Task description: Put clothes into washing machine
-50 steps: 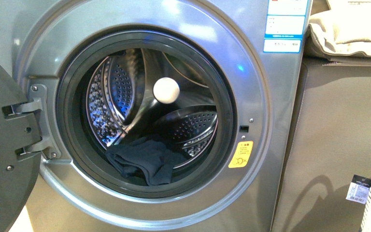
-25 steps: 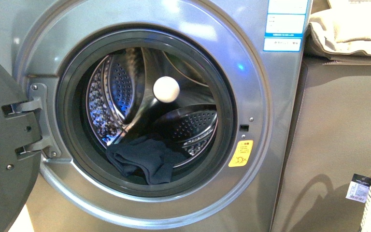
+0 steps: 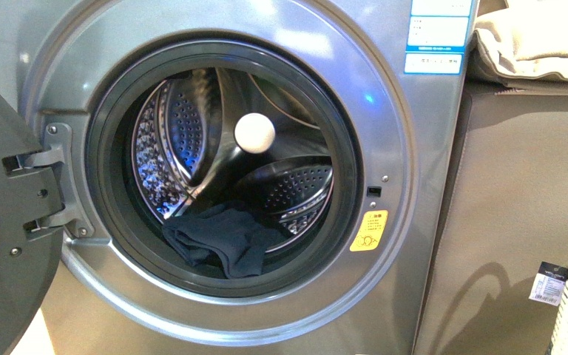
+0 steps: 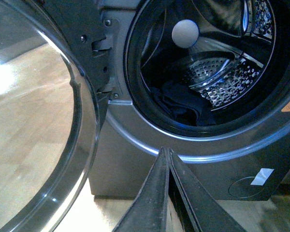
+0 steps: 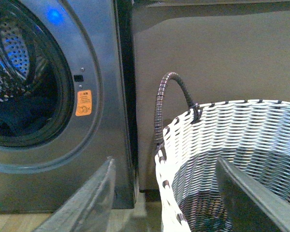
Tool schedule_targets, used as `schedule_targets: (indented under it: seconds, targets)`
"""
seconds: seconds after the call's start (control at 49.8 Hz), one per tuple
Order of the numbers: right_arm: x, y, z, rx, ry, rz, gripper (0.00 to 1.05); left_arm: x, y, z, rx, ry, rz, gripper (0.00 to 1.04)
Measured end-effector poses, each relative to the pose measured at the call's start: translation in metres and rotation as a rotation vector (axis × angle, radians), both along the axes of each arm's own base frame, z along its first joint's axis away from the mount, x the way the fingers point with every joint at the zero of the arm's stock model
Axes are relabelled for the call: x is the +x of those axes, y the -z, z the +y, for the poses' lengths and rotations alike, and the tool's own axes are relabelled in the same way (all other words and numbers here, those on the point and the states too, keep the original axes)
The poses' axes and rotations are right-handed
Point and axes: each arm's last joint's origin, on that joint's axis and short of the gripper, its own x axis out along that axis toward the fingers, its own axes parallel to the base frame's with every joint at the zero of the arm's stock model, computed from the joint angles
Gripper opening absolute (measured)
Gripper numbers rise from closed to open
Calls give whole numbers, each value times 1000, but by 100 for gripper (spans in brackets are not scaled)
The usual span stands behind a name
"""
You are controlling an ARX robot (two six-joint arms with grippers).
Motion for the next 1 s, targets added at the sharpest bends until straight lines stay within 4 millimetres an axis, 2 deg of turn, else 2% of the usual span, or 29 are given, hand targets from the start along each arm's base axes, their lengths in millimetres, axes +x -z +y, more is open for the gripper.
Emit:
schedule_targets:
  seconds: [0.201, 0.241, 0.401, 0.702, 0.923, 1.004]
  targets:
    - [0, 0, 0, 1, 0, 0, 99, -4, 0, 0, 0, 0, 0, 4]
    - [0, 0, 0, 1, 0, 0, 97, -5, 0, 0, 0, 0, 0, 4]
    - [0, 0, 0, 0, 0, 0, 97, -16, 3, 0, 0, 2, 8, 4]
    - [0, 0, 0, 1, 0, 0, 97, -16, 4, 0, 0, 2, 7, 4]
    - [0, 0, 0, 0, 0, 0, 97, -16, 4, 0, 0, 2, 7, 41]
    - [0, 0, 0, 0, 0, 0, 97, -16, 4, 0, 0, 2, 7, 61]
